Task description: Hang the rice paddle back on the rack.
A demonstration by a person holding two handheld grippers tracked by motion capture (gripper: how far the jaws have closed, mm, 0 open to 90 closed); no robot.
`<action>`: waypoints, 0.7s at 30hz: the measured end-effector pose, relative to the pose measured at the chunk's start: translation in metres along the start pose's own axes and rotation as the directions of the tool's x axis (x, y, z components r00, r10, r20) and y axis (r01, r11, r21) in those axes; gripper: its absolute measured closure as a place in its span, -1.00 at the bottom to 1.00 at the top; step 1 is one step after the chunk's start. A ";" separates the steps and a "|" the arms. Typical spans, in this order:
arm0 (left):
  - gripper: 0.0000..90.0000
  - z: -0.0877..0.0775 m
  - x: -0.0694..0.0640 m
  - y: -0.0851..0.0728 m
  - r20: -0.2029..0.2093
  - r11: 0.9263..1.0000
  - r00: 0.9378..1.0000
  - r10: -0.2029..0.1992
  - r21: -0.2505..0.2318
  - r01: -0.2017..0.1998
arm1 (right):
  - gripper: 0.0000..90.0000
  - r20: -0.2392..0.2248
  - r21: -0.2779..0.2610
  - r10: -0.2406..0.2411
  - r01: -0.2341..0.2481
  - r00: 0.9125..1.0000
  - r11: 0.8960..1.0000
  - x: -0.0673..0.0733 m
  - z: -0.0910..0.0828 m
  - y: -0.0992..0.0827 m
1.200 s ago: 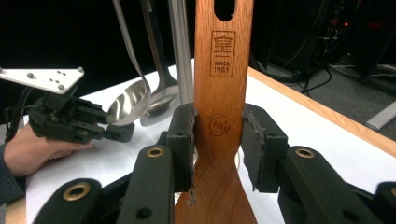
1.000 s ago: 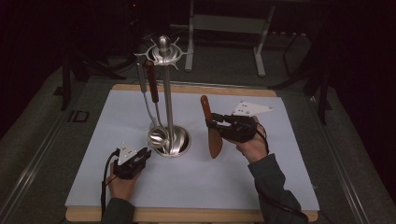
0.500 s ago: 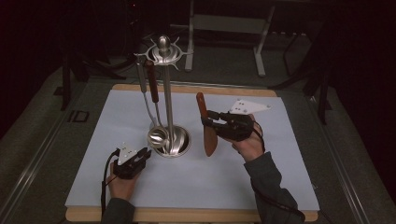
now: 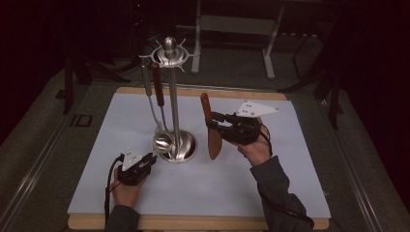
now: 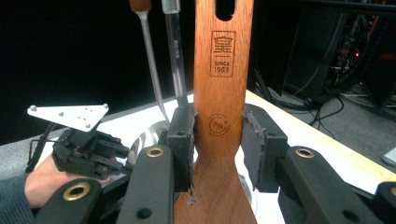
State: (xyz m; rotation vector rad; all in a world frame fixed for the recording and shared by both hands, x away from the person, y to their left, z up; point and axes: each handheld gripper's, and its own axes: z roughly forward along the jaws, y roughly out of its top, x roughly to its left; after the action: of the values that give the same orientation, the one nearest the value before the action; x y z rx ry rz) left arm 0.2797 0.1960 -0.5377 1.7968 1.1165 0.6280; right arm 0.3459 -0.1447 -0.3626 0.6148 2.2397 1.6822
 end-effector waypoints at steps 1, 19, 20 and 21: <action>0.68 0.000 0.000 0.000 0.000 1.000 1.000 0.000 0.000 0.000 | 0.48 -0.002 -0.002 -0.001 0.001 1.000 1.000 0.001 0.000 0.001; 0.68 0.000 0.000 0.000 0.001 1.000 1.000 -0.001 -0.001 0.001 | 0.48 -0.014 -0.031 -0.020 0.020 1.000 0.999 0.008 0.004 0.011; 0.68 0.000 0.000 0.000 0.001 1.000 1.000 0.000 -0.001 0.000 | 0.48 -0.014 -0.040 -0.021 0.020 1.000 0.999 0.008 0.003 0.013; 0.68 0.000 0.000 0.000 0.001 1.000 1.000 0.000 0.000 0.000 | 0.48 -0.015 -0.042 -0.021 0.021 1.000 0.999 0.008 0.002 0.014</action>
State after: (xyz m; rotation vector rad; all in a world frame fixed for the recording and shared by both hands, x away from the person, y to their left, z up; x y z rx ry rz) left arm 0.2797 0.1961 -0.5376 1.7964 1.1159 0.6273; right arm 0.3420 -0.1353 -0.3495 0.5685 2.2076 1.7248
